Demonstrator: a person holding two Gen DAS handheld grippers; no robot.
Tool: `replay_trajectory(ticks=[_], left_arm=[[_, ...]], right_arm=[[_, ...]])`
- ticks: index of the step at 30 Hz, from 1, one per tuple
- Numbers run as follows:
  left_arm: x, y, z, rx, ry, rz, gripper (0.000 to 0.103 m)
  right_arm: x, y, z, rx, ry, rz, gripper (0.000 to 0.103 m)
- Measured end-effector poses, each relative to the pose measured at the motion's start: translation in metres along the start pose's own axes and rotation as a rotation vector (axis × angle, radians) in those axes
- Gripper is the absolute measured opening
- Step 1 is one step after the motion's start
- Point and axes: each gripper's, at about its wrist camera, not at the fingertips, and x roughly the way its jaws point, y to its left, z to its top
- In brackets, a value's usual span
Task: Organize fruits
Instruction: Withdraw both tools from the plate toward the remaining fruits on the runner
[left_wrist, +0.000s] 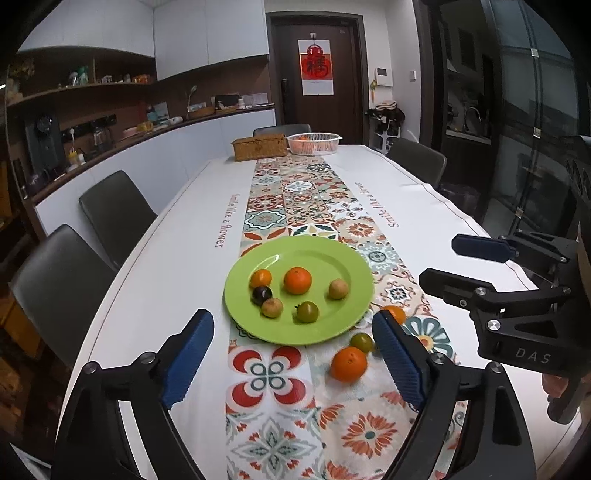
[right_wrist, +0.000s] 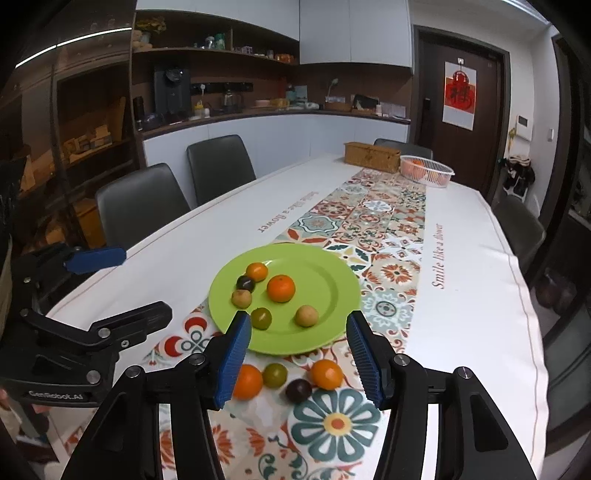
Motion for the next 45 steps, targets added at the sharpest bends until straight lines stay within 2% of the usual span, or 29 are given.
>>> replay_trajectory(ticks=[8, 14, 24, 30, 36, 45], left_arm=[[-0.010, -0.017, -0.019, 0.011, -0.005, -0.008, 0.089], [-0.013, -0.032, -0.030, 0.040, -0.041, -0.011, 0.089], [0.000, -0.045, -0.047, 0.136, -0.061, -0.048, 0.088], [0.018, -0.048, -0.054, 0.190, -0.035, -0.077, 0.087], [0.035, -0.052, -0.063, 0.258, 0.012, -0.114, 0.080], [0.060, -0.051, -0.067, 0.279, 0.060, -0.163, 0.067]], right_arm=[[-0.023, -0.004, -0.021, -0.028, -0.035, -0.037, 0.060], [-0.037, -0.001, -0.036, -0.087, -0.084, -0.073, 0.060], [-0.032, 0.006, -0.053, -0.214, -0.107, -0.055, 0.060], [-0.011, 0.008, -0.063, -0.287, -0.062, -0.050, 0.060], [0.011, 0.012, -0.074, -0.361, -0.011, -0.020, 0.059], [0.047, 0.011, -0.081, -0.390, 0.080, 0.051, 0.048]])
